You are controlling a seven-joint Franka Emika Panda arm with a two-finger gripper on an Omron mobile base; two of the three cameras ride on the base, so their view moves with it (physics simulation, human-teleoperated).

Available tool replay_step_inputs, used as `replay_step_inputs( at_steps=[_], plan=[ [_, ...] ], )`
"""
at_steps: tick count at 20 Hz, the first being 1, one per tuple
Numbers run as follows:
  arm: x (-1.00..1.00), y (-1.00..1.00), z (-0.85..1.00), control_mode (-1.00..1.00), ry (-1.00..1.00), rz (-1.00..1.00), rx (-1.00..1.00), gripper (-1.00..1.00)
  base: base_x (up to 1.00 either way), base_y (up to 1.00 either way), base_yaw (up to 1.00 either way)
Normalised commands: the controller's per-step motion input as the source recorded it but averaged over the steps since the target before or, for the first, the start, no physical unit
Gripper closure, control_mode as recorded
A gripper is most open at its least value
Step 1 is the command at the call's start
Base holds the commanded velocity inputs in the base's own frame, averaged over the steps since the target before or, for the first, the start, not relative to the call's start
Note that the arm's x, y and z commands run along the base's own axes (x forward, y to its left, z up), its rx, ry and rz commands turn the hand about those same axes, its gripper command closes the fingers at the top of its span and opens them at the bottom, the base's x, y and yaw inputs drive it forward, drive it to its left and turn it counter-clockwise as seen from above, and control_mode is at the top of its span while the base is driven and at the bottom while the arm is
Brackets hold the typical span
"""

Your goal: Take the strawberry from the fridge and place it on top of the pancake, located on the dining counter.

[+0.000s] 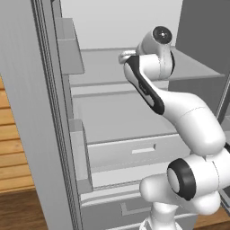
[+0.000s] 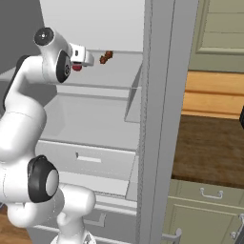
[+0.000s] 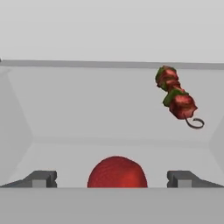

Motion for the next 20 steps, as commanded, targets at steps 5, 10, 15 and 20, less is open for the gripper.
replay_step_inputs(
  at_steps=[5, 10, 15, 20],
  plan=[
    [0.0, 0.0, -0.16, -1.0, 0.03, -0.02, 0.0, -1.0, 0.0, 0.0, 0.0],
    [0.0, 0.0, -0.12, -1.0, 0.01, 0.0, 0.01, -1.0, 0.0, 0.0, 0.0],
    [0.08, 0.0, -0.01, -1.0, -0.04, 0.0, 0.0, -1.0, 0.0, 0.0, 0.0],
    [0.17, 0.0, 0.0, -1.0, -0.1, 0.0, 0.0, -1.0, 0.0, 0.0, 0.0]
  ],
)
